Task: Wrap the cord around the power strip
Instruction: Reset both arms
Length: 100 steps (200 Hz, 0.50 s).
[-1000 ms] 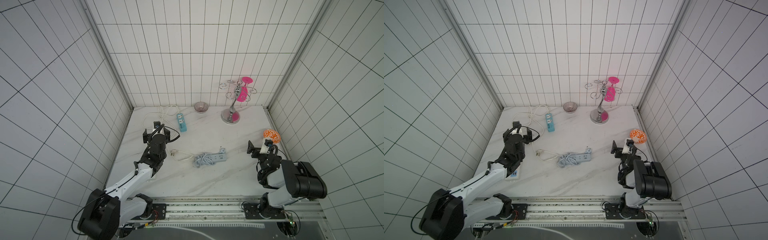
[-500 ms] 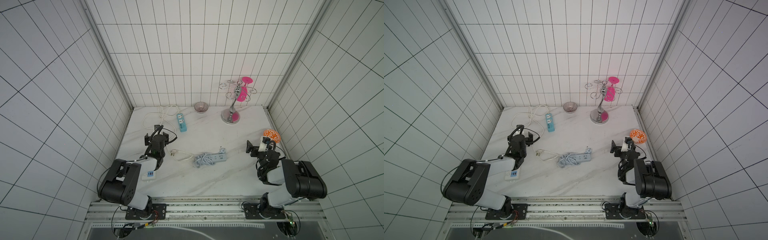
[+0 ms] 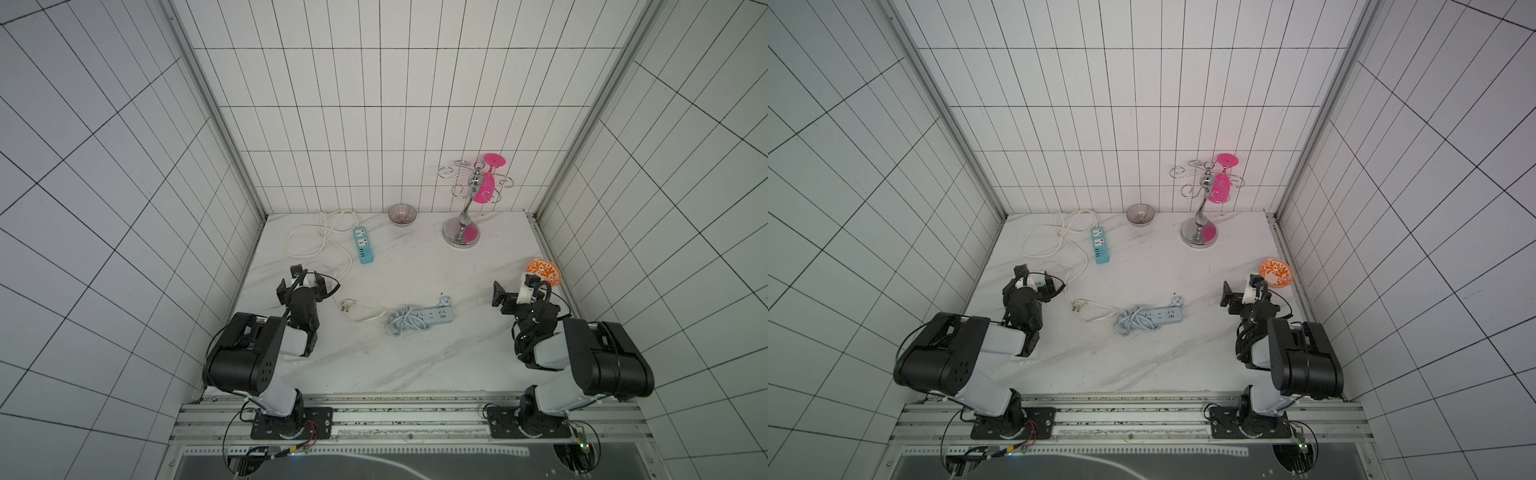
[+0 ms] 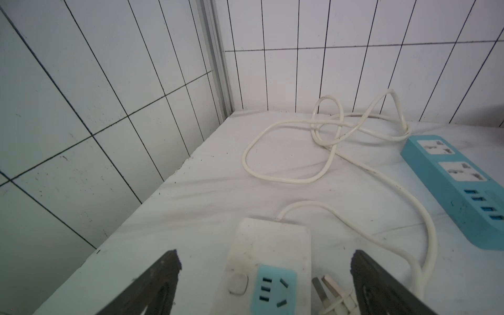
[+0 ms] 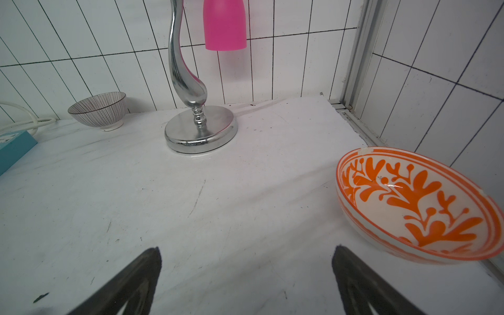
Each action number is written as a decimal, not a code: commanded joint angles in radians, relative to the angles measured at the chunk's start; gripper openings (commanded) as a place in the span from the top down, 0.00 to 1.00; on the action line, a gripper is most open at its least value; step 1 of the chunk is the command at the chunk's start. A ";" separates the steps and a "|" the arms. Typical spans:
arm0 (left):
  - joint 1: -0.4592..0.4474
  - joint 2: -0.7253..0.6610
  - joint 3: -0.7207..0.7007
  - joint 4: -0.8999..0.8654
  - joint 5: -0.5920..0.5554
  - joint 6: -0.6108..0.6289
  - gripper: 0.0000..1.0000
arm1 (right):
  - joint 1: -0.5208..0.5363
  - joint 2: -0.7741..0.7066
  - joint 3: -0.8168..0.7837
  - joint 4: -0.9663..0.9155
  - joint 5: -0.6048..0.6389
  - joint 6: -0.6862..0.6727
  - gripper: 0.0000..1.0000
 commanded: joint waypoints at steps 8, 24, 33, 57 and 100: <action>-0.008 0.007 -0.006 0.061 -0.003 -0.005 0.02 | 0.004 0.003 0.073 0.000 0.019 -0.020 0.01; -0.014 0.008 -0.003 0.061 -0.012 0.000 0.02 | 0.011 0.002 0.079 -0.011 0.033 -0.024 0.01; -0.021 0.007 0.004 0.045 -0.019 0.004 0.02 | 0.016 0.003 0.084 -0.020 0.040 -0.028 0.01; -0.024 0.001 0.011 0.020 -0.028 0.000 0.02 | 0.023 0.004 0.090 -0.031 0.047 -0.036 0.01; -0.023 0.000 0.012 0.018 -0.028 -0.001 0.02 | 0.030 0.006 0.098 -0.045 0.054 -0.041 0.01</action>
